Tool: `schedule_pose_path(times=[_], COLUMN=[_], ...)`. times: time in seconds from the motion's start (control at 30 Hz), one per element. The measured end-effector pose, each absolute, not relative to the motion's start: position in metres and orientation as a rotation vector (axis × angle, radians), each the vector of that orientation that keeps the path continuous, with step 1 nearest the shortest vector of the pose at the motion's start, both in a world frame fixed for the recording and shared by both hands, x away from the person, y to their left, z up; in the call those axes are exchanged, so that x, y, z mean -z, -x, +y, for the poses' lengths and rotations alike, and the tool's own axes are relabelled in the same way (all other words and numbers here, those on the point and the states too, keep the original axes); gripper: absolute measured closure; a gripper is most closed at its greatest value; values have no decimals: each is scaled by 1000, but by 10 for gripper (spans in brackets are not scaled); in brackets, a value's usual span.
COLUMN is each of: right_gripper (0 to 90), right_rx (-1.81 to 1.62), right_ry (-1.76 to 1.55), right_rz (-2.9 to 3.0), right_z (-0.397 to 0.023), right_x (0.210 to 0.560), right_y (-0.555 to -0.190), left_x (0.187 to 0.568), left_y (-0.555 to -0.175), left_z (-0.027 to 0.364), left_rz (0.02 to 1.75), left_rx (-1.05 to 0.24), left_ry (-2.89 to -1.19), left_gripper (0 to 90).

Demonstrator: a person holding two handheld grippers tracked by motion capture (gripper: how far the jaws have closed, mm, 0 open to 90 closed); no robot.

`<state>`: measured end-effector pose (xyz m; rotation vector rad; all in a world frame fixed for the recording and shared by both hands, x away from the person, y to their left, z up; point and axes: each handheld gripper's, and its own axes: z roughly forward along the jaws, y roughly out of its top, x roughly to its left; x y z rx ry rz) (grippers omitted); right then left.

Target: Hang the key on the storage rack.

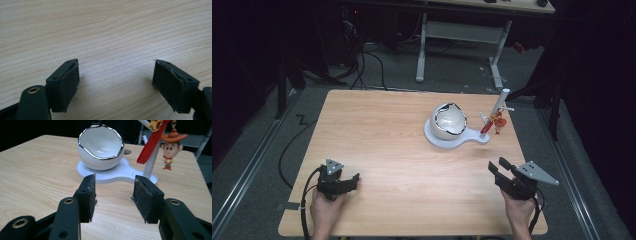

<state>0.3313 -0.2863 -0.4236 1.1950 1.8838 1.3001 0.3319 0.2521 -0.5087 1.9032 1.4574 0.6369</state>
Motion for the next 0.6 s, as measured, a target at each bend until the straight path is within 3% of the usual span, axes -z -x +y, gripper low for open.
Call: schedule_pose_path(times=[0.6], right_gripper=[529], right_rx=[-1314], right_ry=[-1241], right_rz=[1957], right_z=[-270], right_x=[447], right_y=[-349], left_x=[509], left_y=[-332], left_z=[252], left_rz=[1457], left_rx=[-637], left_ry=[-1903], left_gripper=[219])
